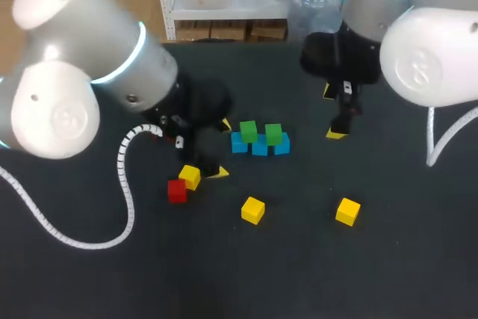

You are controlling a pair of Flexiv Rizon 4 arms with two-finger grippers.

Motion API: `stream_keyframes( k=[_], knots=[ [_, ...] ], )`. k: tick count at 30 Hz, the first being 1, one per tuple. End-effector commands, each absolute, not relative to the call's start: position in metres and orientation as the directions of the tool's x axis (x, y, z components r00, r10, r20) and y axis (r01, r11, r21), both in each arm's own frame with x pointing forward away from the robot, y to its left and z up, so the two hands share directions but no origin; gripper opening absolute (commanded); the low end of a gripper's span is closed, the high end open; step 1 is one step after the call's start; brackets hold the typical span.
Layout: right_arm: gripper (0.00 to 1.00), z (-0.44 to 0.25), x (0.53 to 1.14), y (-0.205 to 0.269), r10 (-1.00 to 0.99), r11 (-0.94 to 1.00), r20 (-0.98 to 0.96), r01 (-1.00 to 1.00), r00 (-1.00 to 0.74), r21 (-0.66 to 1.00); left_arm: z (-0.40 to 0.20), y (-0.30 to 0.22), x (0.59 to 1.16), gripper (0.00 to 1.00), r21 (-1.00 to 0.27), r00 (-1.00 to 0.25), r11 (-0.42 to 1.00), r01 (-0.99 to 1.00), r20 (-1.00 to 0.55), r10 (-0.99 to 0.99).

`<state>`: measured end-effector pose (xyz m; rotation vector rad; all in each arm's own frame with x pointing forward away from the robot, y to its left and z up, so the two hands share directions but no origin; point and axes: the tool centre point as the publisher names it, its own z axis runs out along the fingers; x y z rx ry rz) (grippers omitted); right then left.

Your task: Place the blue cubes, place green cubes on the blue cubes, place the yellow cubes on the green cubes, then place the red cubes on the yellow cubes, and place purple cube on the red cubes.

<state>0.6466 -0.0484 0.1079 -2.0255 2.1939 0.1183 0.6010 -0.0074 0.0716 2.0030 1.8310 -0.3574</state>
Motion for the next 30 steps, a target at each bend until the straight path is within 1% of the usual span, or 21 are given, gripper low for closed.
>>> stream_keyframes(
  k=[1,4,6,7,14,17,24,30],
  knots=[
    [1.0,0.108,0.645,-0.049,-0.983,0.085,-0.167,-0.995,-0.075,-0.049,0.082,-0.018,0.592,1.0,0.104,0.112,-0.077,0.992,-0.404,0.908],
    [1.0,0.108,0.645,-0.049,-0.983,0.085,-0.167,-0.995,-0.075,-0.049,0.083,-0.021,0.584,1.0,0.105,0.111,-0.074,0.992,-0.405,0.908],
    [1.0,0.102,0.657,-0.059,-0.933,0.088,-0.35,-0.996,-0.087,0.014,0.083,-0.022,0.58,1.0,0.102,0.11,-0.074,0.992,-0.404,0.908],
    [1.0,0.102,0.66,-0.062,-0.917,0.09,-0.389,-0.996,-0.088,0.013,0.083,-0.023,0.579,1.0,0.097,0.11,-0.076,0.992,-0.404,0.908],
    [1.0,0.109,0.67,-0.083,-0.863,0.113,-0.49,-0.993,-0.119,0.042,0.079,-0.021,0.578,1.0,0.072,0.102,-0.08,0.994,-0.402,0.91],
    [1.0,0.111,0.672,-0.095,-0.789,0.098,-0.602,-0.993,-0.12,0.069,0.076,-0.023,0.579,1.0,0.052,0.104,-0.09,0.995,-0.402,0.91],
    [1.0,0.111,0.663,-0.1,-0.734,0.098,-0.674,-0.995,-0.085,0.019,0.067,-0.029,0.576,1.0,0.005,0.114,-0.125,0.992,-0.449,0.886],
    [1.0,0.107,0.66,-0.097,-0.721,0.109,-0.688,-0.994,-0.08,0.001,0.061,-0.042,0.568,1.0,-0.068,0.156,-0.199,0.978,-0.402,0.902]
  ],
)
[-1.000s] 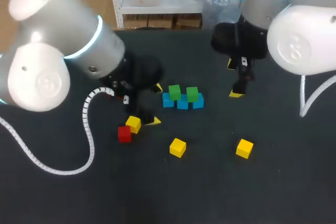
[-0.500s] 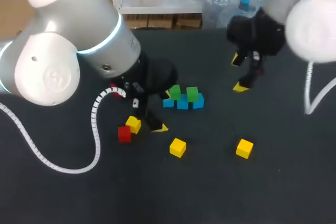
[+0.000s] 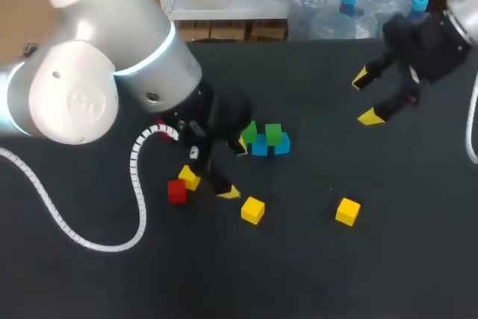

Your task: Place the blue cubes, place green cubes on the blue cubes, place the yellow cubes on the green cubes, then place the red cubes on the yellow cubes, and place purple cube on the red cubes.

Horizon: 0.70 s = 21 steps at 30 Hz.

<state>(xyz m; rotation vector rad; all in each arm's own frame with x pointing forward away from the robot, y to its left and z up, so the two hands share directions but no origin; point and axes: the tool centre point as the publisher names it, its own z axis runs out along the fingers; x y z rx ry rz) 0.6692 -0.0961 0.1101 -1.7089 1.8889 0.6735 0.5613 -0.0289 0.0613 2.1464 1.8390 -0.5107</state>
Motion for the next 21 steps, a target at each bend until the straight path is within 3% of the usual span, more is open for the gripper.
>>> stream_keyframes(
  k=[1,12,21],
  knots=[
    [1.0,0.107,0.66,-0.096,-0.732,0.114,-0.676,-0.993,-0.084,0.0,0.061,-0.043,0.567,1.0,-0.08,0.168,-0.213,0.974,-0.375,0.912],
    [1.0,0.109,0.66,-0.095,-0.758,0.123,-0.645,-0.992,-0.095,0.002,0.054,-0.058,0.546,1.0,-0.107,0.222,-0.257,0.96,-0.26,0.94],
    [1.0,0.109,0.66,-0.095,-0.758,0.123,-0.645,-0.992,-0.095,0.002,0.046,-0.047,0.527,1.0,-0.038,0.086,-0.097,0.995,-0.22,0.972]
  ],
)
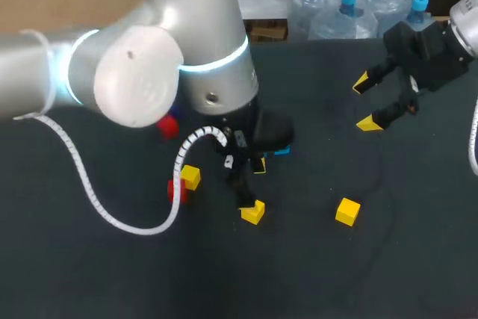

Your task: Place the blue cubes, place green cubes on the blue cubes, place the yellow cubes on the green cubes, then place the red cubes on the yellow cubes, and place purple cube on the red cubes.

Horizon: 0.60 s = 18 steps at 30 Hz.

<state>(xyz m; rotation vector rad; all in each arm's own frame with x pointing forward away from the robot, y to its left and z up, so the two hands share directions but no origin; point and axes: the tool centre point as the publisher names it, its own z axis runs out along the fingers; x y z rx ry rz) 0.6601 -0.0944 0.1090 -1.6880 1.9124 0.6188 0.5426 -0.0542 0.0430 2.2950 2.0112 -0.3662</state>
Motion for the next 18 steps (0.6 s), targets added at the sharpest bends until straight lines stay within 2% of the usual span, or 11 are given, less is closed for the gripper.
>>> stream_keyframes(
  k=[1,7,18],
  knots=[
    [1.0,0.109,0.66,-0.095,-0.758,0.123,-0.645,-0.992,-0.095,0.002,0.045,-0.047,0.525,1.0,-0.028,0.074,-0.082,0.996,-0.209,0.975],
    [1.0,0.109,0.66,-0.095,-0.758,0.123,-0.645,-0.992,-0.095,0.002,0.03,-0.052,0.517,1.0,-0.024,0.075,-0.079,0.997,-0.136,0.988],
    [1.0,0.109,0.66,-0.095,-0.758,0.123,-0.645,-0.992,-0.095,0.002,0.019,-0.051,0.511,1.0,-0.026,0.155,-0.159,0.987,-0.12,0.981]
  ],
)
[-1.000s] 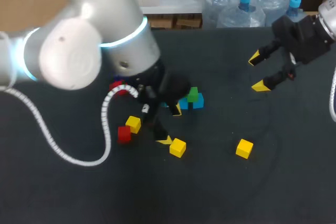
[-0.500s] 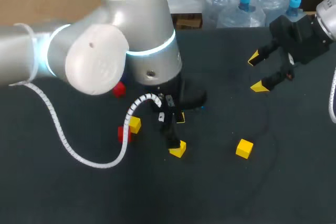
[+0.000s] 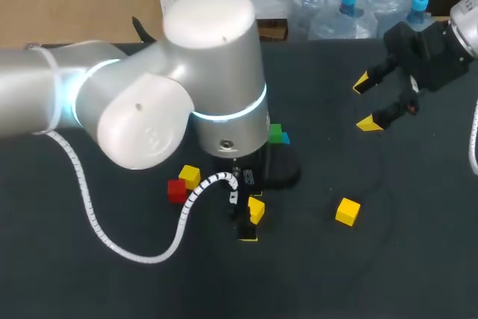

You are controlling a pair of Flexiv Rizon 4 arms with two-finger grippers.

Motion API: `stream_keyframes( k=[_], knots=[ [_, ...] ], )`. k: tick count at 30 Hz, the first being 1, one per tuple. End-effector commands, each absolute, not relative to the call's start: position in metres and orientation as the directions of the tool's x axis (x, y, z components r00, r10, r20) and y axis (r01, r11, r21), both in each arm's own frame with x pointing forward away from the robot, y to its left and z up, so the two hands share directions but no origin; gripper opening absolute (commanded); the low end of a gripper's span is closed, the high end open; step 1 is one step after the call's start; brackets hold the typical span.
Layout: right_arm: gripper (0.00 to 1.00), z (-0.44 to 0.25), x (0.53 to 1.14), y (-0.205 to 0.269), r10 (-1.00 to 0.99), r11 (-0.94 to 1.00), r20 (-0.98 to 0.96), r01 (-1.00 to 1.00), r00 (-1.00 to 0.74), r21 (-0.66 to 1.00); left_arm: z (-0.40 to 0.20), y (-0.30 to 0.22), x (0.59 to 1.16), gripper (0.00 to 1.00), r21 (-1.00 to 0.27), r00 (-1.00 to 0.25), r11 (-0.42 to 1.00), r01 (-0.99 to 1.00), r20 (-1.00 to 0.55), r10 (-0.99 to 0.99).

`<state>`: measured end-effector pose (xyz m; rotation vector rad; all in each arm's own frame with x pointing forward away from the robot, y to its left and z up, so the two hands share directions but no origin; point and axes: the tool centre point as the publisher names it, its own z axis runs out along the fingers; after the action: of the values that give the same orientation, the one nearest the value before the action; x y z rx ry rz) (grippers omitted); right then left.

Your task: Place the blue cubes, place green cubes on the blue cubes, place the yellow cubes on the green cubes, then place the red cubes on the yellow cubes, and place purple cube on the red cubes.

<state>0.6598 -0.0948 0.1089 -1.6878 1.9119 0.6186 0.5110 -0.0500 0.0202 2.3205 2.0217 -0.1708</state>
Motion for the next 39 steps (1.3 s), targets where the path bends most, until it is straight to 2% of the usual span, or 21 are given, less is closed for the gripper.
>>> stream_keyframes(
  k=[1,18,25,39],
  knots=[
    [1.0,0.109,0.66,-0.095,-0.758,0.123,-0.645,-0.992,-0.095,0.002,0.018,-0.051,0.51,1.0,-0.028,0.165,-0.169,0.985,-0.12,0.979],
    [1.0,0.109,0.66,-0.095,-0.758,0.123,-0.645,-0.992,-0.095,0.002,0.012,-0.061,0.516,1.0,-0.02,0.247,-0.251,0.968,-0.109,0.963],
    [1.0,0.109,0.66,-0.095,-0.758,0.123,-0.645,-0.992,-0.095,0.002,0.025,-0.059,0.518,1.0,0.004,0.253,-0.254,0.967,-0.103,0.962],
    [1.0,0.109,0.66,-0.095,-0.758,0.123,-0.645,-0.992,-0.095,0.002,0.009,-0.056,0.53,1.0,-0.014,0.263,-0.266,0.964,-0.107,0.959]
  ],
)
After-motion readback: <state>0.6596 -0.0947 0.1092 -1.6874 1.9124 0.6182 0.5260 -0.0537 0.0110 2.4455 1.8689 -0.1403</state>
